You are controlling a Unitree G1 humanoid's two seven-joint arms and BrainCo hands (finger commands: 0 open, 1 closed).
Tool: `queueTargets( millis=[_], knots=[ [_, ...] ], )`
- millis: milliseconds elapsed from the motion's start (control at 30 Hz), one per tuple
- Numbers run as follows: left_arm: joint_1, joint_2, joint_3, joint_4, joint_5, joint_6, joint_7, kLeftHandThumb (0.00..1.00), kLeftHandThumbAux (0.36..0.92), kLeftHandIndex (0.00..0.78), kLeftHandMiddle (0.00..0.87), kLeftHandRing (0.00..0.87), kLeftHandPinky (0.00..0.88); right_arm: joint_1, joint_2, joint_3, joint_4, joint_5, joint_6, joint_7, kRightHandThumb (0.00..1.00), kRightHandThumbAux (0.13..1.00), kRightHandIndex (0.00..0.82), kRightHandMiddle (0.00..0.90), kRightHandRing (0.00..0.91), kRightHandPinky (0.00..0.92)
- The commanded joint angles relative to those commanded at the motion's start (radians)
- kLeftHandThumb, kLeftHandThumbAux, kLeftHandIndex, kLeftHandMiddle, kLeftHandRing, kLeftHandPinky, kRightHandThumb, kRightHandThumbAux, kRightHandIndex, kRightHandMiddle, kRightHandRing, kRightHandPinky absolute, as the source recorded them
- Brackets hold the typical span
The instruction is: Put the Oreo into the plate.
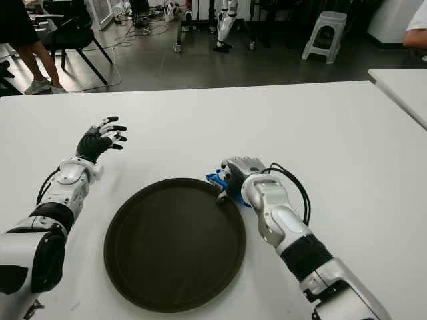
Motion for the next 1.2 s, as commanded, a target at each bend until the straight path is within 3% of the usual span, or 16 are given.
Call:
queueTargets(
  millis=[567, 900, 1000, 1100, 1200],
  knots=[
    [0.000, -0.001, -0.002, 0.001, 0.003, 0.000, 0.009, 0.301, 0.693, 0.179, 0.309, 0.360, 0.408, -0.002, 0.000, 0.005, -0.002, -0.007, 0.017, -0.006, 0.000, 0.701, 0.222, 0.239, 0.258, 0.266],
    [0.000, -0.002, -0.010, 0.000, 0.011, -0.005, 0.024, 0.273, 0.704, 0.190, 0.309, 0.359, 0.406, -0.008, -0.014, 0.004, 0.027, -0.009, -0.018, -0.068, 0.000, 0.757, 0.259, 0.278, 0.308, 0.331],
    [0.000, -0.002, -0.010, 0.000, 0.011, -0.005, 0.024, 0.271, 0.704, 0.193, 0.312, 0.361, 0.408, -0.007, -0.021, 0.006, 0.046, -0.008, -0.056, -0.105, 0.000, 0.818, 0.342, 0.360, 0.386, 0.436],
    [0.000, -0.002, -0.013, 0.000, 0.013, -0.006, 0.027, 0.269, 0.705, 0.194, 0.312, 0.360, 0.402, -0.005, -0.026, 0.005, 0.048, -0.006, -0.081, -0.125, 0.094, 0.842, 0.449, 0.533, 0.555, 0.584],
    [0.000, 0.000, -0.017, 0.000, 0.016, -0.005, 0.031, 0.262, 0.699, 0.197, 0.311, 0.355, 0.390, -0.003, -0.031, 0.002, 0.043, -0.005, -0.095, -0.131, 0.151, 0.848, 0.497, 0.627, 0.640, 0.652]
  ],
)
